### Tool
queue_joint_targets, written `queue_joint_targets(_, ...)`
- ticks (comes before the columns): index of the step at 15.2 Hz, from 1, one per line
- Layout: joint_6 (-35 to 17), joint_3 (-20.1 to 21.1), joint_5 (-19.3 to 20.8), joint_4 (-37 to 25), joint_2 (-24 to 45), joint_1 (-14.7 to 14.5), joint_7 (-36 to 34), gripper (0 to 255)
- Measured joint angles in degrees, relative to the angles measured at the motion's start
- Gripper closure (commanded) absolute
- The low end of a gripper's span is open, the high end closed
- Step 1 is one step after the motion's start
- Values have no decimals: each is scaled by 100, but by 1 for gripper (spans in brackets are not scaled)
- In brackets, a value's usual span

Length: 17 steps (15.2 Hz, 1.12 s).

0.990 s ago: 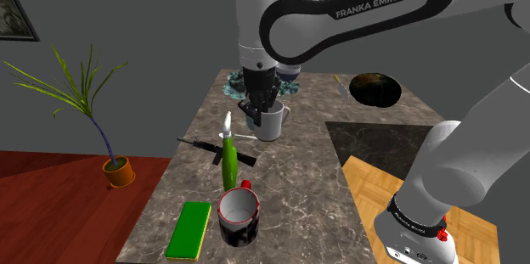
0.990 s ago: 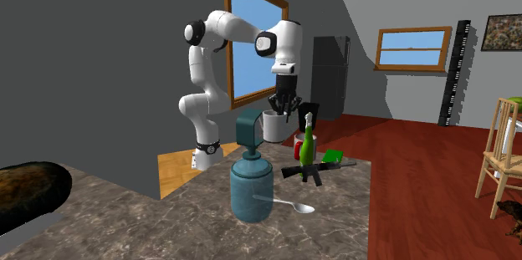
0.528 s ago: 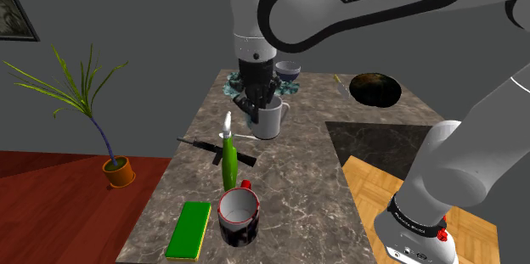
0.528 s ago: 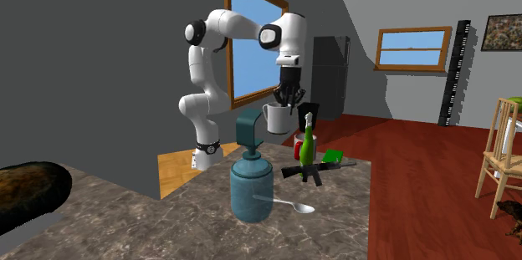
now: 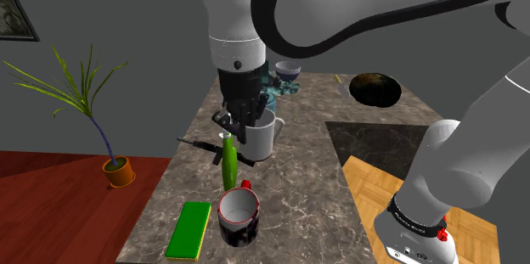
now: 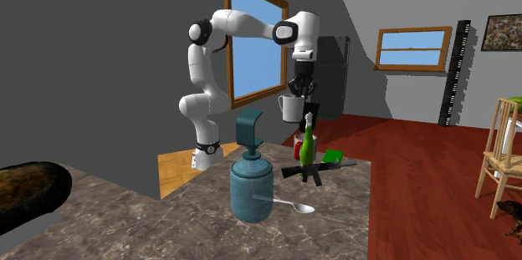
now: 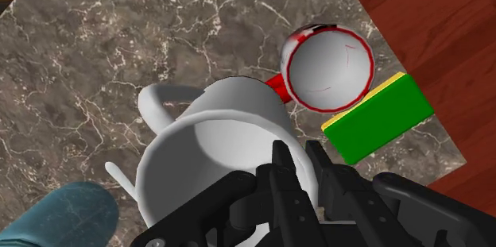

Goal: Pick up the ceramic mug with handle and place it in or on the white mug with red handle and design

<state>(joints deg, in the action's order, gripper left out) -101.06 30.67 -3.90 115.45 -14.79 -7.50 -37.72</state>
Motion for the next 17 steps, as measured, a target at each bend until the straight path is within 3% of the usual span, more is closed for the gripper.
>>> queue_joint_targets(6,104,516,85,-436,376,-209,-781,255)
queue_joint_targets(17,-749,626,138,298,521,-244,-919,255)
